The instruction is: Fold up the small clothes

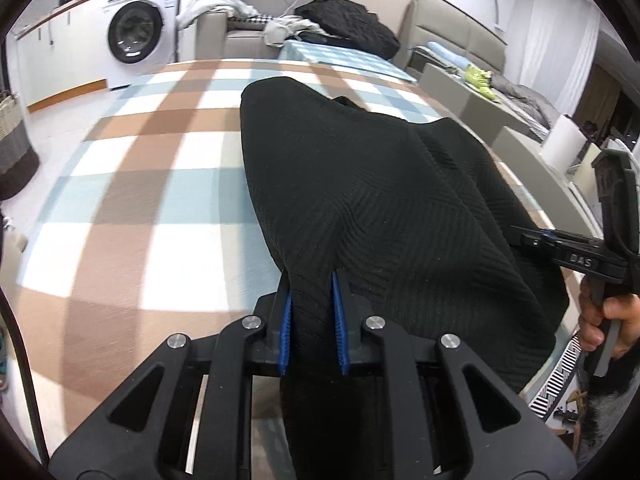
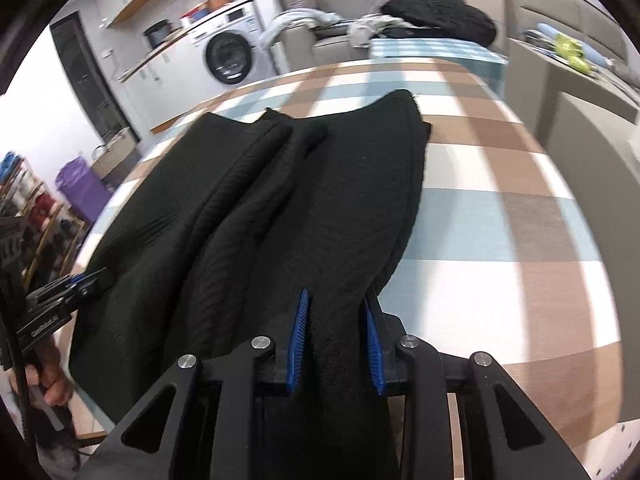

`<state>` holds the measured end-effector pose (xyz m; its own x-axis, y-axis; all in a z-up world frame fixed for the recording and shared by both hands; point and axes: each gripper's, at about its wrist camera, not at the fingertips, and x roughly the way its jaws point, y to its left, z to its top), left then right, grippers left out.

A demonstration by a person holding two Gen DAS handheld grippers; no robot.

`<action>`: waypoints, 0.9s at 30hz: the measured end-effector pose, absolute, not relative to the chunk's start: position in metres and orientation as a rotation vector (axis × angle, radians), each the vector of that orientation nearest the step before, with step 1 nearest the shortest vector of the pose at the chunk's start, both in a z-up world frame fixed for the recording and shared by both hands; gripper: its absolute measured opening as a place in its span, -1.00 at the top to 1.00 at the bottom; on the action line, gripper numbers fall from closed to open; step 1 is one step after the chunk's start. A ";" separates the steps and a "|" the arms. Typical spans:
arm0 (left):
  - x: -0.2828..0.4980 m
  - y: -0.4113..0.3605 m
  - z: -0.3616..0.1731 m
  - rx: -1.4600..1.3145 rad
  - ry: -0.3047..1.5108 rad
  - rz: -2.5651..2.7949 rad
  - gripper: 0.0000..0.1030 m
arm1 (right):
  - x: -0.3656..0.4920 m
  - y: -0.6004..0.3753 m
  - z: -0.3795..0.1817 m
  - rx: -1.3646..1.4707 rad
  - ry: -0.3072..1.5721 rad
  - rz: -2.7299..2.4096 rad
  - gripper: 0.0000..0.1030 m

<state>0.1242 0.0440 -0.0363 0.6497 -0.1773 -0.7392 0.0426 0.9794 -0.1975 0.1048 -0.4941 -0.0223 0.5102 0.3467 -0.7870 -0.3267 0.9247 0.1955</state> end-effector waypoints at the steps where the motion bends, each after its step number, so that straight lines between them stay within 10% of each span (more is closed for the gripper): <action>1: 0.122 0.050 -0.036 -0.173 0.861 -0.123 0.68 | 0.102 -0.486 -0.022 0.017 0.951 0.426 0.45; 13: 0.089 0.067 -0.023 -0.204 0.793 -0.119 -0.48 | 0.079 -0.477 0.015 0.164 0.864 0.600 -0.27; 22: 0.076 0.046 -0.022 -0.168 0.789 -0.167 -0.55 | 0.121 -0.420 -0.024 0.226 0.993 0.645 -0.42; 27: 0.078 0.049 -0.024 -0.189 0.794 -0.154 -0.55 | 0.127 -0.406 -0.026 0.196 0.989 0.634 0.74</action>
<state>0.0777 0.0495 -0.0244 0.6910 -0.2075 -0.6924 0.0660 0.9720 -0.2254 0.1272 -0.4055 -0.0256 0.3878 0.5802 -0.7163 -0.4079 0.8049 0.4311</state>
